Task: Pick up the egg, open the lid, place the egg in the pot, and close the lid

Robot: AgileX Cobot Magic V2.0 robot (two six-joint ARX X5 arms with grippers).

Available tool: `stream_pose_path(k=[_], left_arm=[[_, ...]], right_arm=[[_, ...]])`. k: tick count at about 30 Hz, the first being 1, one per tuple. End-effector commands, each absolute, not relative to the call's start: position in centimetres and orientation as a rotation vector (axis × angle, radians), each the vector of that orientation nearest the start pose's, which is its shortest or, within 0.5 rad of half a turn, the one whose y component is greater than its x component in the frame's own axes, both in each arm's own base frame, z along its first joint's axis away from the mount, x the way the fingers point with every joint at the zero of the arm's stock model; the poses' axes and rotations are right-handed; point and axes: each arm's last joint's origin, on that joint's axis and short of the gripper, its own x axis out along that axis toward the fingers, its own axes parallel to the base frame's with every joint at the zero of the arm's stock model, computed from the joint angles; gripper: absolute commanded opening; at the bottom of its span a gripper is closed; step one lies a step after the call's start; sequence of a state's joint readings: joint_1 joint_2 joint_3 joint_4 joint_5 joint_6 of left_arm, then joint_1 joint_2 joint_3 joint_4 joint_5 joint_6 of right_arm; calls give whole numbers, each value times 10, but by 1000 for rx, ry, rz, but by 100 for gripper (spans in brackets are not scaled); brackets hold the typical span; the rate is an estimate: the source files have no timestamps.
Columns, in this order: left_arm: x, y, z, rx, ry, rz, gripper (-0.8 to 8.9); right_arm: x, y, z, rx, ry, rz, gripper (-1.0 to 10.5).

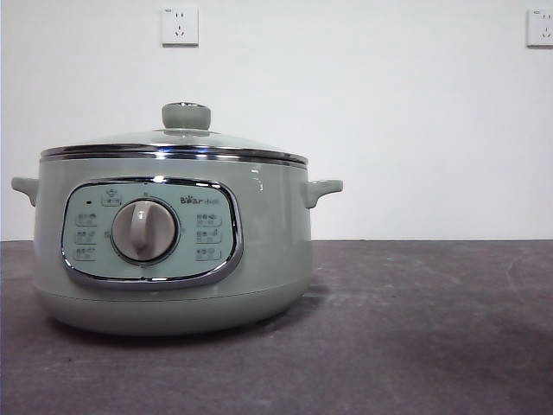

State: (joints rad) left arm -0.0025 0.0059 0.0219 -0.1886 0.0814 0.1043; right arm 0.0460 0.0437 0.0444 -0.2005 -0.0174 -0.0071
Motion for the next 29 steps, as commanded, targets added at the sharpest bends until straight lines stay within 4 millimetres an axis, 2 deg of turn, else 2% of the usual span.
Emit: stream_pose_path(k=[1, 10, 29], left_arm=[[96, -2, 147, 97, 176, -89, -3], [96, -2, 148, 97, 174, -89, -3], [96, -2, 148, 97, 174, -89, -3]], right_arm=[[97, 5, 147, 13, 202, 73, 1], [96, 5, 147, 79, 195, 66, 1], [97, 5, 147, 77, 196, 59, 1]])
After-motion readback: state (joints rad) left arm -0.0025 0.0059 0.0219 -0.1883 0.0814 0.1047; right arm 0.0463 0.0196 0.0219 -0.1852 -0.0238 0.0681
